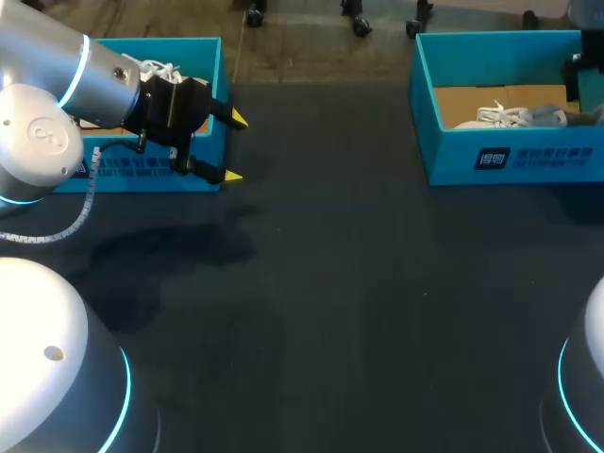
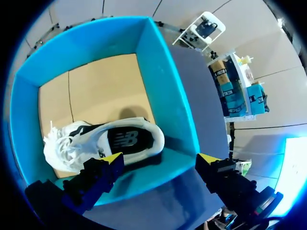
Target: Take the shoe out of the shoebox, open the shoe tongue, remove and reinsert the insole, then place the shoe into the shoebox
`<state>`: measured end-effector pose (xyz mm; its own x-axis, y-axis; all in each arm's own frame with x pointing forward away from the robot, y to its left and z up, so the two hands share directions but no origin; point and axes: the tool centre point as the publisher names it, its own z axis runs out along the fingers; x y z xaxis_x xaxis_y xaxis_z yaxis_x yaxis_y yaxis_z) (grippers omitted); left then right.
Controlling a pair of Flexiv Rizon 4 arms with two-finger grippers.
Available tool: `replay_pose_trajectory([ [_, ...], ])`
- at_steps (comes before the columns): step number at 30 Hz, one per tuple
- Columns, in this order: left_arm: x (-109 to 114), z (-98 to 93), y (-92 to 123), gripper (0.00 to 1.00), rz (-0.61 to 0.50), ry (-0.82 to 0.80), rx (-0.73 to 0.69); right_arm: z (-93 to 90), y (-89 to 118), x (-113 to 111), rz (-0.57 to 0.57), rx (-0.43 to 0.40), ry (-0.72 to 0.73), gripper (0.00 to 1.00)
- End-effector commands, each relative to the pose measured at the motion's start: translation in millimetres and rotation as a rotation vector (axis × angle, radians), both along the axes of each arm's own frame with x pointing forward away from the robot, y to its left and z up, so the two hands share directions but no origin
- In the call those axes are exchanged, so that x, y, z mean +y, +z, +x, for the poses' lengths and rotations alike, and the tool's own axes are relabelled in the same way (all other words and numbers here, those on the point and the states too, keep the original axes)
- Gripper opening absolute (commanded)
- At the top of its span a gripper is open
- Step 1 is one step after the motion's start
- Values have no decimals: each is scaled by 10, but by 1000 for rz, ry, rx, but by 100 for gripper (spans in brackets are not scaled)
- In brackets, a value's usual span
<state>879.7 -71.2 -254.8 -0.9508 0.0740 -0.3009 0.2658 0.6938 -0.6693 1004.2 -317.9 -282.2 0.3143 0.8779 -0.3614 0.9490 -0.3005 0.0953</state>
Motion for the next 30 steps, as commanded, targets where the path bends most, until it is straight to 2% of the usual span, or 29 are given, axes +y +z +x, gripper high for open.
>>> replay_pose_trajectory([
  [1,1,-9,1,100,1,0,-1,-125,79,52,14,-39,-10,100],
  [5,1,-9,1,100,1,0,-1,-129,36,142,48,-47,-26,100],
  [9,176,200,95,100,42,-125,-104,-143,-2,229,61,-42,-19,100],
  [15,384,472,231,100,118,-338,-252,-163,-17,238,69,-41,-29,100],
  [16,423,502,277,100,155,-405,-301,-165,-16,238,69,-40,-32,100],
  [23,592,675,492,100,326,-675,-398,-227,0,253,55,-34,-65,100],
  [27,703,781,546,100,441,-787,-424,-245,-4,297,55,-33,-78,100],
  [30,778,862,542,100,576,-871,-439,-246,-67,344,52,-19,-89,100],
])
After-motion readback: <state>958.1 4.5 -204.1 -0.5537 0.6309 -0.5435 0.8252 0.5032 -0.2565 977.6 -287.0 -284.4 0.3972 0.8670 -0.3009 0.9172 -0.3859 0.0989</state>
